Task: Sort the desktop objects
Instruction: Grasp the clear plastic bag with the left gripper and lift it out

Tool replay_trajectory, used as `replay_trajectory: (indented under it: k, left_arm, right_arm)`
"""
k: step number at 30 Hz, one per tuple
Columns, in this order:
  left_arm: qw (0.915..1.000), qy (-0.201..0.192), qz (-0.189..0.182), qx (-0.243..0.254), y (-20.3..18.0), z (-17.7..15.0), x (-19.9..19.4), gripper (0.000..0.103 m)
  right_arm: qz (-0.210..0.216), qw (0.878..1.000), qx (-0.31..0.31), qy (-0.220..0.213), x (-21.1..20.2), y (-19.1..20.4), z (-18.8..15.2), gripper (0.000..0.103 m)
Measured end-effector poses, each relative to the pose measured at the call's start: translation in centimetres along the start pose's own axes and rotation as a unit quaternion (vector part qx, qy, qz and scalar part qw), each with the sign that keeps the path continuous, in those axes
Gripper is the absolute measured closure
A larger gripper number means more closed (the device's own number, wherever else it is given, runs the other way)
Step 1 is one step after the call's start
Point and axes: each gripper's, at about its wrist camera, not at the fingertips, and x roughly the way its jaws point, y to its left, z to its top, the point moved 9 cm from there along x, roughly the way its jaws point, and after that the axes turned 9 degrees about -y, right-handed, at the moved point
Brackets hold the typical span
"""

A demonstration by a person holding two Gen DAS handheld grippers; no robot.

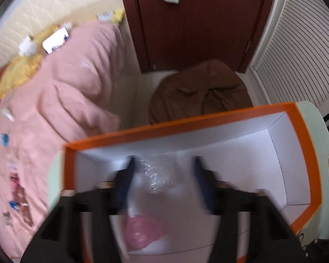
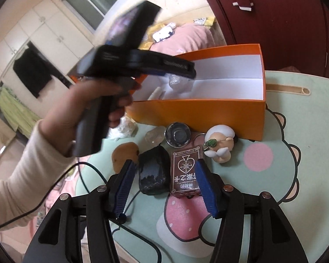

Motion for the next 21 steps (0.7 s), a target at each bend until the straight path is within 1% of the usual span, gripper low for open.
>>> replay_trajectory:
  k: [1,3,5,6,9,14,17,19,21]
  left_arm:
    - [1.0,-0.01,-0.001,0.0,0.0,0.1,0.0,0.068]
    - [0.9998,-0.015,-0.01,-0.001,-0.1,0.1,-0.1,0.068]
    - [0.9994,-0.024,-0.023,-0.005,-0.2,0.1,-0.8,0.068]
    - [0.9992,-0.032,-0.023,-0.005,-0.1,0.2,-1.4,0.068]
    - [0.9978,-0.064,-0.02,-0.005,0.3,0.8,-4.2,0.068]
    - [0.9927,-0.109,-0.048,-0.021,0.8,0.9,-10.0,0.068]
    - [0.9901,-0.122,-0.062,-0.029,1.2,-0.5,-12.9,0.068]
    - [0.9896,-0.118,-0.072,-0.041,1.3,-2.4,-13.9,0.068]
    - [0.9907,-0.109,-0.067,-0.045,1.5,-4.2,-13.8,0.068]
  right_arm:
    - [0.001,1.0,0.001,0.001,0.0,0.0,0.0,0.046]
    - [0.001,1.0,0.005,0.002,0.0,-0.2,0.0,0.046]
    - [0.0,1.0,0.007,0.003,0.1,-0.3,-0.1,0.046]
    - [-0.001,1.0,0.008,0.004,0.1,-0.4,-0.1,0.046]
    - [-0.006,1.0,0.008,0.005,0.1,-0.6,-0.3,0.046]
    - [-0.019,1.0,0.002,0.007,0.5,-0.8,-0.6,0.046]
    - [-0.026,1.0,-0.001,0.005,0.6,-0.9,-0.7,0.046]
    - [-0.032,0.999,-0.002,0.005,0.7,-1.1,-0.7,0.046]
    - [-0.033,0.999,0.0,0.005,0.8,-1.2,-0.8,0.046]
